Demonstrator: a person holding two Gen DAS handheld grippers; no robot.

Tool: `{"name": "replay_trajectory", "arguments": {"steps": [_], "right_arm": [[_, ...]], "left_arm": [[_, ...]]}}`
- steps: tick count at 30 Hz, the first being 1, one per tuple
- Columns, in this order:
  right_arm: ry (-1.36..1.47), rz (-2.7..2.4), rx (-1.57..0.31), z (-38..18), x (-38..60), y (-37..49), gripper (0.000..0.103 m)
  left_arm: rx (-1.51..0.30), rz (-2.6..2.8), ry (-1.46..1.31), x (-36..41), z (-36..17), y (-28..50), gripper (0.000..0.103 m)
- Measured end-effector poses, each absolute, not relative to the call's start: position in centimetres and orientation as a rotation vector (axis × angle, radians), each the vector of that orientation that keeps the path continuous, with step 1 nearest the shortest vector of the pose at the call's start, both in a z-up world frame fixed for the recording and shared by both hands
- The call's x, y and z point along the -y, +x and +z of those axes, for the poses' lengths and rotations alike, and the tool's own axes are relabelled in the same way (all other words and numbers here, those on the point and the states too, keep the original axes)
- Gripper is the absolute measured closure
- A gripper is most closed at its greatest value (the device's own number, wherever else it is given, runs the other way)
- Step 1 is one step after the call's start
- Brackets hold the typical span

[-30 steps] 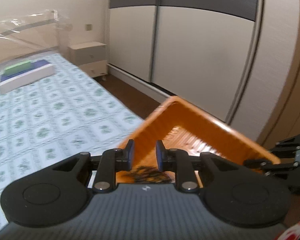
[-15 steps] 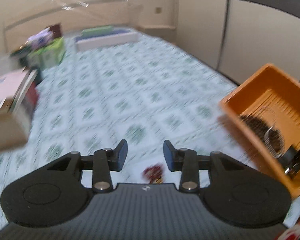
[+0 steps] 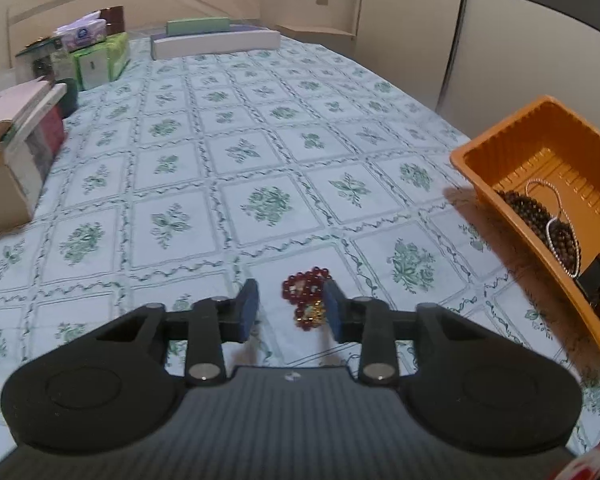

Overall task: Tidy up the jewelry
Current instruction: 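Grasp the red bead bracelet from the bedspread with the left tool, then carry the red bead bracelet with the left tool into the tray and open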

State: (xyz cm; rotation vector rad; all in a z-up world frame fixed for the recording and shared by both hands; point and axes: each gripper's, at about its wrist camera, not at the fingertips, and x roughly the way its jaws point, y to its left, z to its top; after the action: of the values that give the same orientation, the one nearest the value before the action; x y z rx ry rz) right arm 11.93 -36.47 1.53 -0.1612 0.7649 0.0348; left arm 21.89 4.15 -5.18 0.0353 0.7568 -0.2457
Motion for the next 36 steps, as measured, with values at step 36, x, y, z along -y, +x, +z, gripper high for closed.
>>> {"name": "replay_trajectory", "arguments": {"steps": [36], "right_arm": [[-0.167,0.045,-0.755,1.8,36.3,11.7,0.097]], "left_arm": [[-0.548,-0.34,0.104,-4.1,7.7,21.2,0.1]]}}
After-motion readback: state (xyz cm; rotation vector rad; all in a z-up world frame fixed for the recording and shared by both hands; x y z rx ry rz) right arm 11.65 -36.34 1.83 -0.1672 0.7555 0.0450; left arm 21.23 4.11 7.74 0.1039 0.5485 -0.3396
